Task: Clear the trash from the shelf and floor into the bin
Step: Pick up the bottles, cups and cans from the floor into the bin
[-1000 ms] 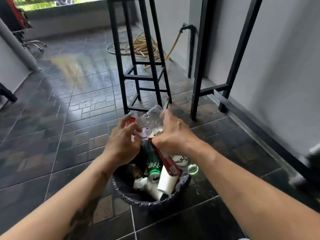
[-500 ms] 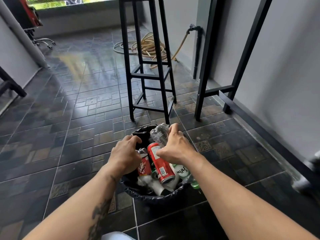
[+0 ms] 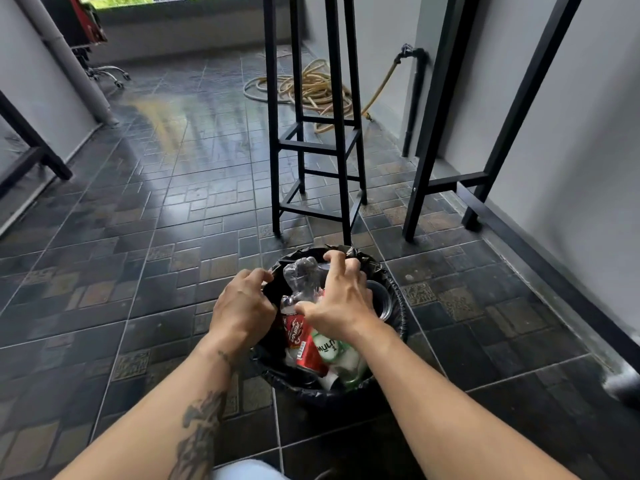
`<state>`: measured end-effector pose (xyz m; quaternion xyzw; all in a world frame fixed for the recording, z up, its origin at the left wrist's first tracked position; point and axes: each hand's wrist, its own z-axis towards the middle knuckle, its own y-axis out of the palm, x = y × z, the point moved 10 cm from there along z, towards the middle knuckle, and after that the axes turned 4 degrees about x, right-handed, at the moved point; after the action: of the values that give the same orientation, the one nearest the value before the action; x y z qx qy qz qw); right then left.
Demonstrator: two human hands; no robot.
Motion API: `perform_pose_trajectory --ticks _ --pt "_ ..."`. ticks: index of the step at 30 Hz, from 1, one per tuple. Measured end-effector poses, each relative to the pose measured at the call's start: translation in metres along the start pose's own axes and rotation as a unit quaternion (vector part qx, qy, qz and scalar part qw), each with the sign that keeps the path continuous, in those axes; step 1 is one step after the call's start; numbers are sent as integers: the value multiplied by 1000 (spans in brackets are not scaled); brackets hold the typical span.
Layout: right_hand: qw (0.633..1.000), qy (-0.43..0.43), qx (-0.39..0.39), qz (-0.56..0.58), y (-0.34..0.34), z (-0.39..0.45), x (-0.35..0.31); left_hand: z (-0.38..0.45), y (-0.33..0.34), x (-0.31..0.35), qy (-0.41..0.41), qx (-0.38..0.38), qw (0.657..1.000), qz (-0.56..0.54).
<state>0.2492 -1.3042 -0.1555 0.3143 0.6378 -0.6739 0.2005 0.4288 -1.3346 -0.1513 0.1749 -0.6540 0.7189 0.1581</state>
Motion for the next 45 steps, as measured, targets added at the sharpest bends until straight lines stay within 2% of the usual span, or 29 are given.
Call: perform_pose_trajectory --ticks 2,4,7,12,14,17,19,22,27,30,32,34,37,40,45 --pt "997 -79 16 7 -4 -8 -4 0 1 1 14 -6 1000 2" --pt "994 -104 -17 -23 4 -15 5 2 1 6 29 -9 1000 -4" --pt "990 -97 -26 -101 14 -18 29 1 7 17 60 -25 998 -19" --pt "988 -53 -15 -143 18 -13 46 2 26 25 95 -74 992 21" --pt "986 -38 -37 -161 22 -11 50 -2 43 32 111 -129 985 40" --pt "983 -22 -64 -168 26 -11 55 -19 81 33 120 -260 952 104" --pt "984 -18 -75 -159 25 -11 55 -23 90 30 117 -291 943 113" --pt "990 -28 -58 -128 17 -12 52 -15 78 31 120 -241 960 79" --pt "993 -65 2 -97 -12 -11 53 0 41 24 118 -98 988 20" --pt "990 -92 37 -106 -34 -6 58 4 20 13 103 -23 994 -19" --pt "989 -78 50 -112 -45 -2 72 4 13 6 100 6 994 -33" --pt "991 -39 54 -112 -50 3 93 4 13 -1 101 10 994 -26" --pt "996 17 52 -72 -44 7 118 4 24 -15 89 -31 995 -12" --pt "997 26 68 -14 -34 8 120 3 34 -22 74 -65 995 -26" --pt "990 30 130 36 -26 8 113 7 39 -22 68 -71 994 -37"
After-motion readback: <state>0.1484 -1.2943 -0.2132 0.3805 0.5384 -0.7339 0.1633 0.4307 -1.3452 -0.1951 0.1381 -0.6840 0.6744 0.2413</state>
